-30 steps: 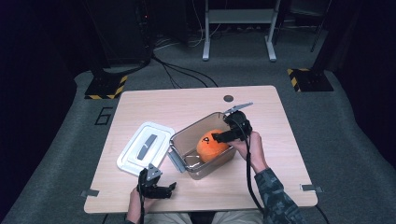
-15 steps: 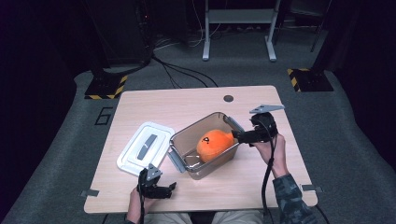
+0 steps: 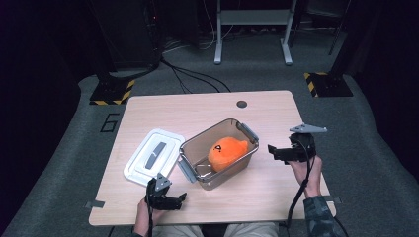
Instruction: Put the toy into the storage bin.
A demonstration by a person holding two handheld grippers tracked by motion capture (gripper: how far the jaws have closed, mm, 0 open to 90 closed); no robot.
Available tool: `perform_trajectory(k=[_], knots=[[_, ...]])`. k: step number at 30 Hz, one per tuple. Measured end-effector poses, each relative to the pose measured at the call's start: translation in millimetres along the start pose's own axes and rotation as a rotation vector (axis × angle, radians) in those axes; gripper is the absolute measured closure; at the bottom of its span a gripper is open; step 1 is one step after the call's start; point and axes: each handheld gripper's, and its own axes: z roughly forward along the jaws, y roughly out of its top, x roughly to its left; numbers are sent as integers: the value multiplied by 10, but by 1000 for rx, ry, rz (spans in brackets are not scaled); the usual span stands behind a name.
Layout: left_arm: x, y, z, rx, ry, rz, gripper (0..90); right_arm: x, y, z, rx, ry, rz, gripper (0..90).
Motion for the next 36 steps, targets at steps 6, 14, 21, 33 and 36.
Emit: perform_trajectory(k=[6, 14, 21, 33, 36], knots=[[0, 4, 1, 4, 3, 2, 82, -166, -409, 245, 72, -89, 0, 4], [1, 5, 2, 5, 4, 2, 81, -318, -868, 539, 130, -114, 59, 1], [0, 4, 2, 4, 5, 2, 80, -360, -993, 639, 139, -132, 61, 1], [-2, 4, 8, 0, 11, -7, 78, -326, -1044, 673, 119, -155, 35, 0], [-1, 7, 5, 4, 13, -5, 76, -329, -1045, 671, 121, -155, 30, 0]])
